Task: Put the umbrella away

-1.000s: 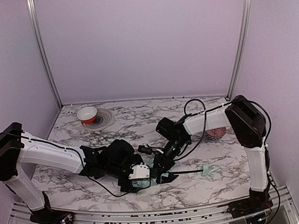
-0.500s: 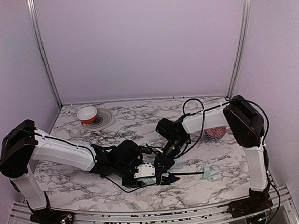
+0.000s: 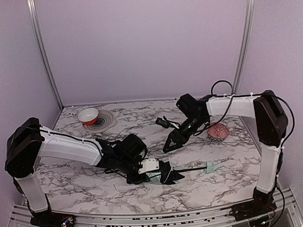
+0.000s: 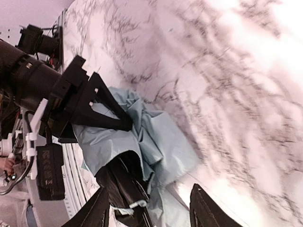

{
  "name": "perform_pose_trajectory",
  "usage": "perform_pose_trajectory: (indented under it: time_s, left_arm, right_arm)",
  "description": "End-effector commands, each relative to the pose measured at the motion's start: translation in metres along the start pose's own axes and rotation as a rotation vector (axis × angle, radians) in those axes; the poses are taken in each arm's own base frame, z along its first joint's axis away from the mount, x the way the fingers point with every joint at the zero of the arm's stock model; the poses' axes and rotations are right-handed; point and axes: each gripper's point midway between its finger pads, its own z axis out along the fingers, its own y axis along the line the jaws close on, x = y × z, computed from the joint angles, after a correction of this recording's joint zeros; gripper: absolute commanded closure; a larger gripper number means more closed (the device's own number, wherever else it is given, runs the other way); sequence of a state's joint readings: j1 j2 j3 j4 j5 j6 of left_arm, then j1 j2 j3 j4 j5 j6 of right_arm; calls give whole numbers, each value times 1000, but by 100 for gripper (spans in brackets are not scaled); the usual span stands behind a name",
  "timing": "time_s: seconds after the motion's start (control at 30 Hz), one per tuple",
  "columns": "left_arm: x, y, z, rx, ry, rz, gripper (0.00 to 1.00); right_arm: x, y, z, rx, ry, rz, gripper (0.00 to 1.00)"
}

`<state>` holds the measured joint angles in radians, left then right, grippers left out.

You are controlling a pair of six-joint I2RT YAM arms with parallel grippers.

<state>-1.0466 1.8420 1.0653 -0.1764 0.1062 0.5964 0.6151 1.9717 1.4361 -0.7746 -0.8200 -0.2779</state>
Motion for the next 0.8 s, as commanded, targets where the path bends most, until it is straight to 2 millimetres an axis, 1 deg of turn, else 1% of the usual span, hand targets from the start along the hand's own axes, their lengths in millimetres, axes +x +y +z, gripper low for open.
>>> perform_pose_trajectory:
  time_s: [0.0, 0.07, 0.13, 0.2, 0.23, 0.3, 0.33, 0.4, 0.47, 0.57, 0.63, 0.7, 0.77]
  left_arm:
    - [54, -23, 10, 138, 165, -183, 100]
    - [47, -7, 5, 111, 121, -252, 100]
    - [39, 10, -3, 89, 62, -332, 100]
    - [30, 34, -14, 47, -6, -425, 100]
    - [28, 49, -21, 22, -42, -485, 100]
    - [20, 74, -37, -39, -111, -565, 100]
    - [16, 87, -46, -72, -144, -588, 100]
    - [8, 104, -64, -138, -187, -590, 100]
    - [-1, 120, -85, -218, -217, -564, 100]
    - [-8, 140, -117, -329, -232, -525, 100]
    - [-12, 148, -132, -379, -231, -505, 100]
    - [-20, 153, -151, -409, -253, -492, 100]
    - [-29, 158, -167, -426, -279, -489, 100]
  right_arm:
    - [-35, -8, -60, 168, -143, -40, 44]
    - [-39, -10, -76, 220, -172, -45, 44]
    - [-46, -6, -91, 273, -212, -71, 44]
    - [-55, 3, -105, 305, -275, -117, 44]
    - [-60, 9, -111, 311, -310, -142, 44]
    - [-64, 22, -119, 305, -373, -194, 44]
    - [-66, 28, -122, 296, -403, -214, 44]
    - [-66, 39, -125, 276, -454, -249, 45]
    - [-66, 48, -125, 251, -497, -273, 45]
    - [-68, 60, -122, 214, -552, -295, 47]
    - [-68, 68, -110, 179, -569, -320, 47]
    - [-66, 75, -92, 149, -551, -355, 44]
    - [-69, 81, -81, 120, -547, -377, 40]
